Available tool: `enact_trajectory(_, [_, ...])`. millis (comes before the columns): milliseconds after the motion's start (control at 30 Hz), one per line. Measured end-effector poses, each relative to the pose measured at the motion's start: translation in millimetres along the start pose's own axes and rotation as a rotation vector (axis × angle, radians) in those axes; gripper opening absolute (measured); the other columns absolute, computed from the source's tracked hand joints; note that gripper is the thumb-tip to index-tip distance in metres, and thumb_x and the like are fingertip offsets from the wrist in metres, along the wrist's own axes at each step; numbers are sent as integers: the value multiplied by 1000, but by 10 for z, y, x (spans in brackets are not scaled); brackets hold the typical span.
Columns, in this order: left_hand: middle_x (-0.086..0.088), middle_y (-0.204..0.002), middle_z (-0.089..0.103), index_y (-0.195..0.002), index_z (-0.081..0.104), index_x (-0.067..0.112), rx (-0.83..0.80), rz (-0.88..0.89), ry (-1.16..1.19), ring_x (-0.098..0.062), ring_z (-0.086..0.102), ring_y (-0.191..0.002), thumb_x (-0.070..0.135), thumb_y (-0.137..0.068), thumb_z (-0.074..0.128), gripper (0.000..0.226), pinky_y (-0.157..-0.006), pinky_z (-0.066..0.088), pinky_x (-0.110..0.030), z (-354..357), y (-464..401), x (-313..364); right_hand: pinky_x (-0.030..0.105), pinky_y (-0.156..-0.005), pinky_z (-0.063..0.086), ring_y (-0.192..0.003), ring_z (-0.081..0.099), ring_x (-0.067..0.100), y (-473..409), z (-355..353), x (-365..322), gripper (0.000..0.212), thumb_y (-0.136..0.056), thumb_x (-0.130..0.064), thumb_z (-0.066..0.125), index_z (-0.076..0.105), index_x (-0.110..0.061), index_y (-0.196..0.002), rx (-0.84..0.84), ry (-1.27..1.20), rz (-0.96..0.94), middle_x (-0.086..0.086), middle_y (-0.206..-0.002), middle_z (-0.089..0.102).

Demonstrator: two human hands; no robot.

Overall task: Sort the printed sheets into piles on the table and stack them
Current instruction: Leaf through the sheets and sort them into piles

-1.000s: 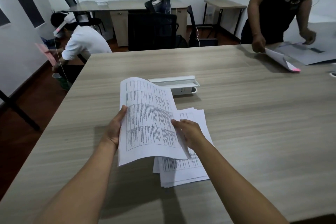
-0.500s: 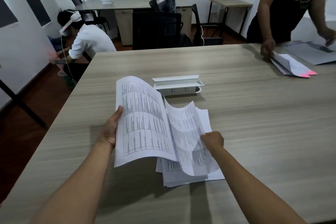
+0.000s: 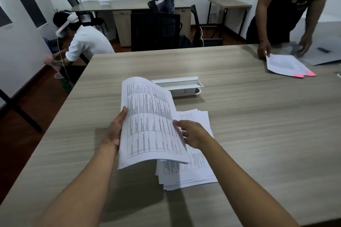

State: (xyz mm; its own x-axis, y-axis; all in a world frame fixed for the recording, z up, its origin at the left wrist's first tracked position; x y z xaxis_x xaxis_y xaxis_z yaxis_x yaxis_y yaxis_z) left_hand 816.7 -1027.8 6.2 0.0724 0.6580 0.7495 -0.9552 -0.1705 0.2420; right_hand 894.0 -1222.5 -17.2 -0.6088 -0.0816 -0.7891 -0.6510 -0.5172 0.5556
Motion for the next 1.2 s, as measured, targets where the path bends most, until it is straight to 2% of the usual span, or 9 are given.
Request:
enact_trajectory(267, [-14,-116,69,-124,61,12,21,22,-33,-31,69,-99,46,-96,41,49,-75,59,-44,-7,2,83,24,-55,55,-66,66,20,-76,-284,-21,7,-85,-10,67,68,-7,-79,141,-112,-95,6,-71,72])
enact_trajectory(433, [-13,-102,73,-125,57,10,21,11,-14,-29,72,-88,43,-95,41,46,-76,59,-46,-53,31,110,22,-47,36,-52,45,18,-27,-816,44,10,-84,-7,63,68,-1,-78,434,236,-155,8,-68,57])
enact_trajectory(633, [-16,-109,68,-138,46,8,1,0,-21,-32,70,-92,43,-98,36,54,-77,57,-49,-125,86,149,24,-72,42,-89,63,27,104,-1287,120,22,-88,-13,56,73,-1,-96,686,623,-185,14,-102,72])
enact_trajectory(800, [-17,-115,62,-141,43,9,-11,-21,-16,-32,69,-94,45,-97,36,57,-80,55,-51,-100,48,115,35,-90,40,-116,45,37,242,-1106,-70,41,-84,-23,62,58,-10,-123,859,951,-178,18,-129,48])
enact_trajectory(867, [-16,-111,66,-138,46,9,-24,-28,-5,-32,70,-92,44,-98,35,55,-77,57,-49,-51,22,77,32,-85,39,-109,49,33,227,-810,-190,31,-87,-32,62,62,-14,-112,762,878,-249,13,-118,52])
enact_trajectory(933, [-15,-105,70,-132,50,9,-44,-41,1,-31,71,-89,44,-98,34,51,-72,60,-47,7,2,38,27,-74,43,-88,57,24,45,-411,-84,26,-90,-40,57,64,-15,-91,396,480,-175,5,-92,61])
enact_trajectory(1000, [-14,-102,71,-128,52,10,-63,-57,12,-31,71,-87,44,-97,34,49,-69,60,-45,54,-12,2,33,-80,52,-90,61,26,-14,-62,45,36,-87,-45,61,63,-9,-96,128,209,-16,6,-91,63])
enact_trajectory(1133, [-15,-105,70,-130,52,9,-59,-49,27,-32,71,-89,46,-97,33,52,-71,60,-47,69,-29,5,34,-74,50,-76,61,20,-56,-44,-12,18,-80,-21,75,59,-11,-81,150,61,-94,6,-87,66])
enact_trajectory(1200, [-16,-104,71,-129,52,9,-57,-42,22,-32,71,-89,46,-98,33,52,-70,60,-46,53,-27,23,35,-83,53,-86,66,25,-71,-131,-31,13,-81,-16,74,63,-9,-85,194,24,-123,11,-96,70])
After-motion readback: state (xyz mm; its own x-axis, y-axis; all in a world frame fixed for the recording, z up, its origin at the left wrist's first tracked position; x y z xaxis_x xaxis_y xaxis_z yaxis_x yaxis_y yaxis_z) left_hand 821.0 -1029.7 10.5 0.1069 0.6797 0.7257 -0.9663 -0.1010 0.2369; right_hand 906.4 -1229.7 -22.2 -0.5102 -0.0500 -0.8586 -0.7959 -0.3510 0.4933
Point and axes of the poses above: each hand's wrist, its own y-axis away from the middle knuckle, its own z-axis out of the palm, x = y × z, the point moved 10 cm from there along -y, towards the middle knuckle
